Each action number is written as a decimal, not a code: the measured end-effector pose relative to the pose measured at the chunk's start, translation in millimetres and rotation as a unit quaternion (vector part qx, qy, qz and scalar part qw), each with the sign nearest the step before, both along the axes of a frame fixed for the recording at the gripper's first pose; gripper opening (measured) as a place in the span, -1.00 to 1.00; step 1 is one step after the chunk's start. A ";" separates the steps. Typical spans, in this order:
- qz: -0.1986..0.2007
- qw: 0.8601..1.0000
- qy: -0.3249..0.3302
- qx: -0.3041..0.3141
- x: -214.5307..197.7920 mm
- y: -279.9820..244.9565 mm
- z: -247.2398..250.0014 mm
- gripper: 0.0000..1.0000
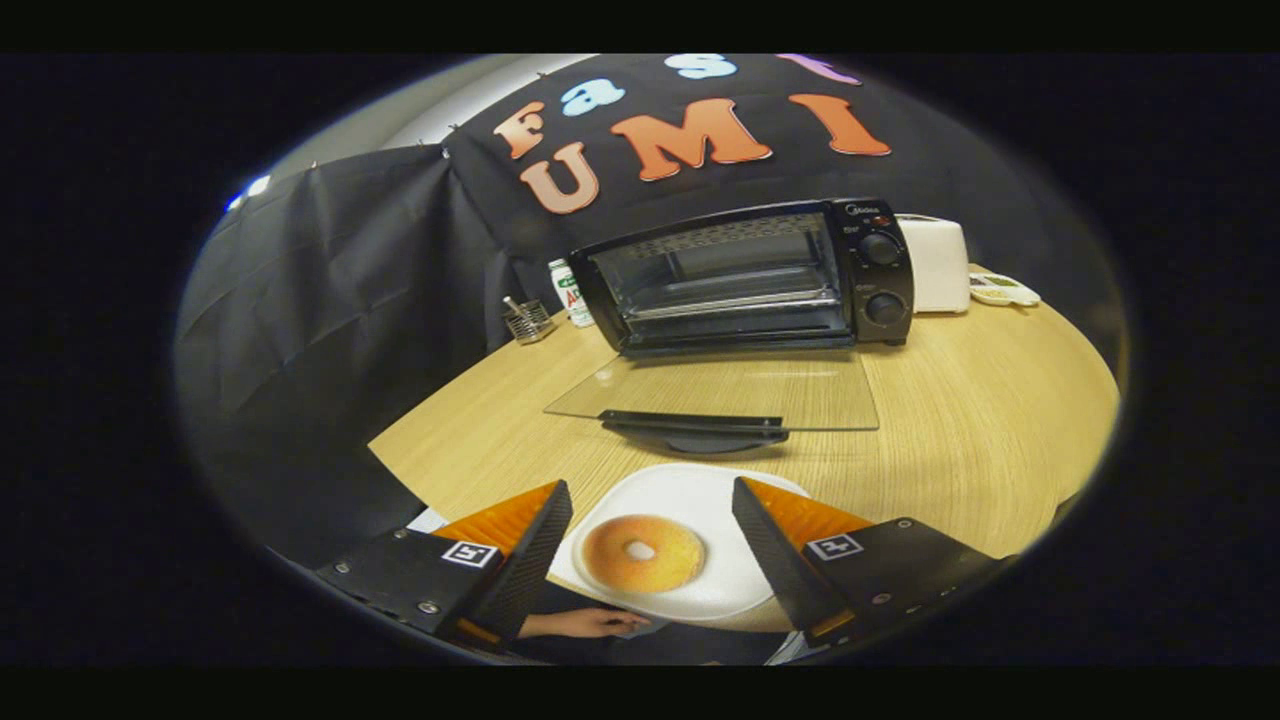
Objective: Open the toaster oven, put the food inside, and close the toaster oven door.
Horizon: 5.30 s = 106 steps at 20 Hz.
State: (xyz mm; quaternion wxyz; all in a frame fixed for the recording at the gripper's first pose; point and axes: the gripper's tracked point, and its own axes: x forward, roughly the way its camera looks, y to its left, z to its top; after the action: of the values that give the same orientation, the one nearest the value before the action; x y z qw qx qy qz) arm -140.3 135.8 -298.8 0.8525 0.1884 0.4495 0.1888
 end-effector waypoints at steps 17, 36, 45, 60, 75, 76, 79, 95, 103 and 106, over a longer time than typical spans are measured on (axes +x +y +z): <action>0.045 0.997 0.013 -0.057 -42.5 5.6 -25.7 0.51; -0.174 0.965 -0.014 0.197 76.1 -0.5 30.1 0.30; -0.208 0.964 -0.040 0.158 173.7 -11.9 9.8 0.31; -0.201 0.976 -0.083 -0.012 296.1 -25.5 -52.0 0.31; -0.146 0.972 -0.140 -0.123 217.3 -41.5 -6.6 0.93; -0.145 0.973 -0.133 -0.117 202.3 -42.4 -6.7 0.93; -0.130 0.980 -0.107 -0.109 154.1 -42.1 -12.0 0.93; -0.141 0.986 0.012 -0.087 49.8 -36.8 -64.4 0.92; -0.109 0.991 0.001 -0.084 73.8 -13.9 -57.3 0.99; -0.115 0.990 -0.011 -0.076 84.1 -14.5 -45.2 0.99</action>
State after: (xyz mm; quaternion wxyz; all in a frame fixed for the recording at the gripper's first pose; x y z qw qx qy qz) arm -56.1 121.3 -344.0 0.8852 0.1718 0.4285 0.0570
